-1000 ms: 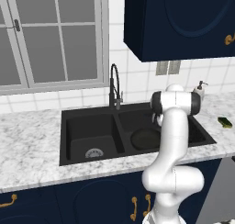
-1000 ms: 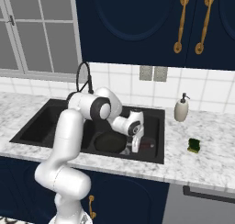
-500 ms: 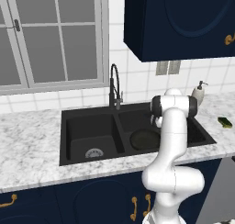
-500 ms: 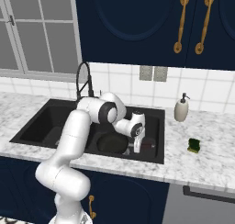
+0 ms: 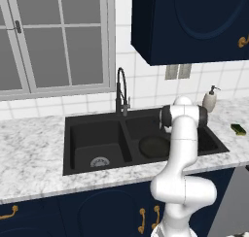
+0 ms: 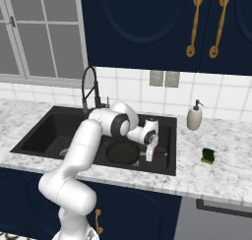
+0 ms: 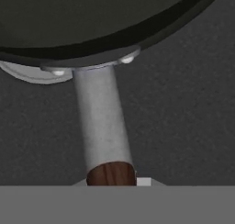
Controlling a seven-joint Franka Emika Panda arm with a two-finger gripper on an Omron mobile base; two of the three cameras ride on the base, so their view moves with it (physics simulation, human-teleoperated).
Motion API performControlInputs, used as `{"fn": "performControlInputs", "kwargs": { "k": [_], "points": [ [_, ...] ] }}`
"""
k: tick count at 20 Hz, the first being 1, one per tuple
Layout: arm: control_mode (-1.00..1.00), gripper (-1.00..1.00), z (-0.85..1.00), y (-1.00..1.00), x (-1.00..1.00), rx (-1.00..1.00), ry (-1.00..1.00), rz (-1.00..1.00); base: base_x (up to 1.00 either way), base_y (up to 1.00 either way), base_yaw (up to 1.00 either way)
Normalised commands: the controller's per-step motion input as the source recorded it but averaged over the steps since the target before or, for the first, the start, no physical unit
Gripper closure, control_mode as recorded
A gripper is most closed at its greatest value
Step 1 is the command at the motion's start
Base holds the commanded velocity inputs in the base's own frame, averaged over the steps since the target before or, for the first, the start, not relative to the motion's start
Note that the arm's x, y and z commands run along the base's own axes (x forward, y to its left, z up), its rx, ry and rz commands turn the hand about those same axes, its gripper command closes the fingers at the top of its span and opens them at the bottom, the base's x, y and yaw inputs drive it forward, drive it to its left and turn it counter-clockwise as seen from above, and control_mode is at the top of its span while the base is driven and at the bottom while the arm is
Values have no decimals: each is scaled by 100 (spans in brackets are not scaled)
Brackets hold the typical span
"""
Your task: Pick the pan and sponge and place them into the sink. Then turn on the water.
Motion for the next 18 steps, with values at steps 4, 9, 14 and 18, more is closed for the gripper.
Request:
{"fn": "performControlInputs", "kwargs": {
  "k": [4, 9, 14, 18],
  "points": [
    [-100, -100, 0, 0, 0, 0, -1, 0, 0, 0, 0],
    [-100, -100, 12, 0, 0, 1, -5, 1, 0, 0, 0],
    [-100, -100, 49, 0, -11, 0, -3, 0, 0, 0, 0],
    [-100, -100, 100, -9, -51, 0, -1, 0, 0, 0, 0]
  ]
}}
